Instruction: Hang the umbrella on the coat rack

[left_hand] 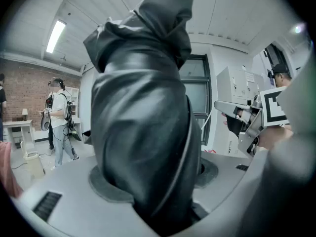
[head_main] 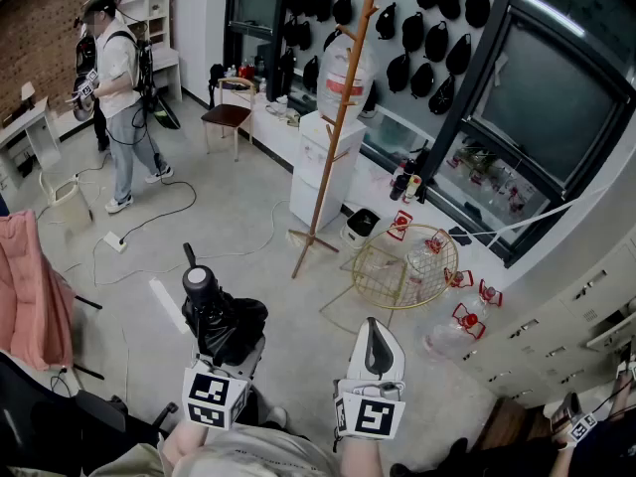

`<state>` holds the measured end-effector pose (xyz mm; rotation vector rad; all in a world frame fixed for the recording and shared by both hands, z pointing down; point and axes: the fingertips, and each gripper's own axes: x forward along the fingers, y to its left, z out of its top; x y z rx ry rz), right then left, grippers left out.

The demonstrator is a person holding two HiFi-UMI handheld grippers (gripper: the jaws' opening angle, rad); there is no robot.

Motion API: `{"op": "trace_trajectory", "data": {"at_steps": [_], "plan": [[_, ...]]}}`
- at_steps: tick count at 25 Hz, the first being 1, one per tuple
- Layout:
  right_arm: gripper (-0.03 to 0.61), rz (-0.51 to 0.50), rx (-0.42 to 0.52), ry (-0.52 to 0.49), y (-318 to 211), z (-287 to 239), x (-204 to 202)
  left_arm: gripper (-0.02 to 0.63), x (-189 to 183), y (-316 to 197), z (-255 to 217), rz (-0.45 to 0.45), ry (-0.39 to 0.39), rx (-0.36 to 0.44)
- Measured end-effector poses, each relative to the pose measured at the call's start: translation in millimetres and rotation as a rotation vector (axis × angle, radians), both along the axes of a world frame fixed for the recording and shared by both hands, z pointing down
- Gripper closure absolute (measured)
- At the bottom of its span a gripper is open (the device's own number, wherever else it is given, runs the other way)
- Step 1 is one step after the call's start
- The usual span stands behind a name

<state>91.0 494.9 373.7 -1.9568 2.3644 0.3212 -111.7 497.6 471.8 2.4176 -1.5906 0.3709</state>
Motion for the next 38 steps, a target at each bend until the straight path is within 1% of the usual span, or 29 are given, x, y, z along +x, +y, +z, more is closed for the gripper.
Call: {"op": "trace_trajectory", "data": {"at_steps": [11,19,21,24,26,28,30,31,38], "plan": [[0.580,-0.008,-0.011,-0.002,-4.2,6.1,-2.3,0.342,-1.1,-1.9,6.1,-0.002,0.007,-0.014],[0.580,-0.019,-0.049,-0.022,-38.8,10.2,-11.4,0.342,-9.8,-30.6,7.7,0.005,-0.002,-0.046],[0.580,-0.022,-0.051,-0.048,-52.6,10.7,-12.7,0.342,-12.5,-44.5,9.6,0.010,-0.003,-0.052],[0.578,-0.041,-0.040,-0.123,-75.8,8.6,-17.5,0.342,-20.6,-70.6,9.0,0.022,-0.008,-0.054],[0.574,-0.058,-0.039,-0.147,-93.1,7.0,-23.8,0.342,-27.0,-91.2,7.1,0.032,-0.008,-0.055],[0.547,-0.078,-0.046,-0.170,-112.4,5.1,-30.5,0.342,-32.5,-114.1,7.1,0.047,-0.003,-0.059],[0.395,-0.091,-0.057,-0.188,-133.6,3.1,-37.6,0.342,-37.7,-139.2,4.8,0.064,0.003,-0.057],[0.349,-0.089,-0.061,-0.188,-144.2,1.7,-41.0,0.342,-39.8,-152.0,2.7,0.077,0.006,-0.053],[0.342,-0.033,-0.049,-0.172,-205.8,-5.2,-65.5,0.342,-54.0,-227.7,-9.8,0.181,-0.002,-0.024]]}}
